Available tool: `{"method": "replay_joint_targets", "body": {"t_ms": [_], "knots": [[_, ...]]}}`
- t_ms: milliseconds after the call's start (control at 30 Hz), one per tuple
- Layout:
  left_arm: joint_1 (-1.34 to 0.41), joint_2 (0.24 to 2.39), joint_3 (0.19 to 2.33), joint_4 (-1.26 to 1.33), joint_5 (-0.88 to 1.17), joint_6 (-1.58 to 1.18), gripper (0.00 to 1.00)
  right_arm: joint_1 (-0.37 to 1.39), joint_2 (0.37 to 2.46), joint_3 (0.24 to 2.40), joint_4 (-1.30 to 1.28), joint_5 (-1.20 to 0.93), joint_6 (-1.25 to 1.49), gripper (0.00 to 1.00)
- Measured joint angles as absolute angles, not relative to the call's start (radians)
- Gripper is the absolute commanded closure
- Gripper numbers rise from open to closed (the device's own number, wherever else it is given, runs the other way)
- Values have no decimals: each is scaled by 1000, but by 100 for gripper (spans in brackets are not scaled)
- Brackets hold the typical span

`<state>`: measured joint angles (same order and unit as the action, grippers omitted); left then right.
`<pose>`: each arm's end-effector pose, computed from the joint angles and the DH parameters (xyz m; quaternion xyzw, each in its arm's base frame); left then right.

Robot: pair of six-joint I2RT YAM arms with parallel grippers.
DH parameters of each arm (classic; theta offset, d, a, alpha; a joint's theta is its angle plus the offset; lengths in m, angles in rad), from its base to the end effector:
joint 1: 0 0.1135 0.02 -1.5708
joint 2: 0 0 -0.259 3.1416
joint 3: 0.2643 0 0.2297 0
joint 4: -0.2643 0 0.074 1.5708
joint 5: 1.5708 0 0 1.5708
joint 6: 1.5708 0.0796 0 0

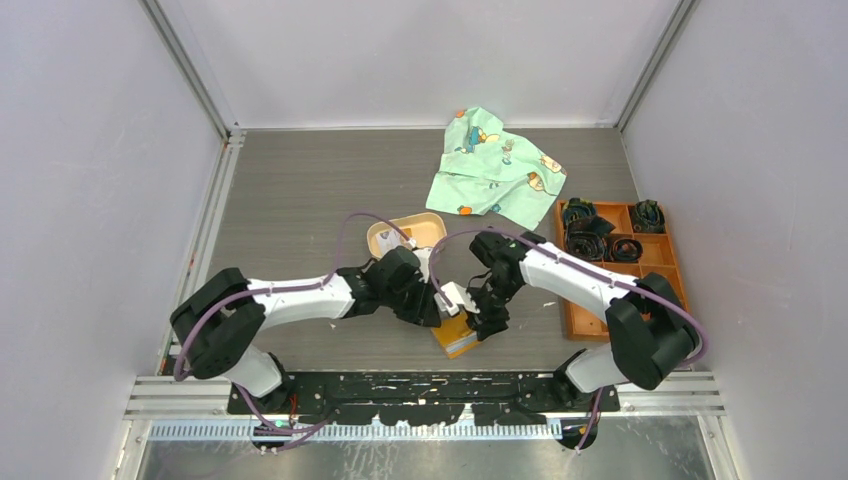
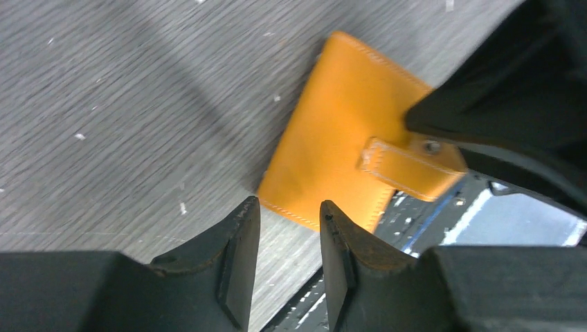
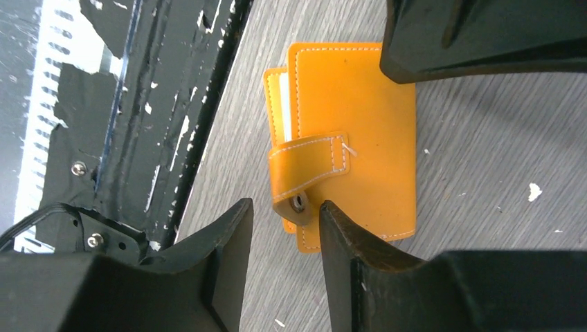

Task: Put the credit cards into the card holder
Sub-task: Close the card holder at the center of the board.

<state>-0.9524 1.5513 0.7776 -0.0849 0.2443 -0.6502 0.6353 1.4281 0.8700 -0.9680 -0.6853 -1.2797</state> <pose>0.1665 -0.2673 0.1460 0.1820 0.9133 -0.3280 0.1587 0.1384 0.1646 0.1679 -0.7743 0.5358 0.3119 0.1263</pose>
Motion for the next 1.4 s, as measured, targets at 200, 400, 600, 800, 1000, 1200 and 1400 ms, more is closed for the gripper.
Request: {"method": "replay_joint_targets", "body": {"t_ms": [200, 400, 600, 800, 1000, 1200, 1400], "knots": [[-957, 1520, 768, 20, 292, -685, 67, 668, 1430, 854, -944, -645, -1276, 63], [-979, 1586, 762, 108, 334, -727, 71, 673, 1430, 854, -942, -643, -1275, 77], [-985, 1647, 754, 137, 339, -750, 72, 673, 1430, 854, -943, -639, -1260, 97], [-982, 1679, 768, 164, 344, -761, 72, 673, 1435, 874, -961, -638, -1233, 98], [-966, 1703, 778, 192, 345, -783, 72, 672, 1494, 931, -1081, -636, -1278, 88], [-957, 1724, 793, 204, 353, -786, 72, 673, 1570, 937, -1160, -619, -1317, 81], [-954, 1740, 806, 217, 355, -786, 71, 684, 1578, 939, -1184, -599, -1316, 59]]}}
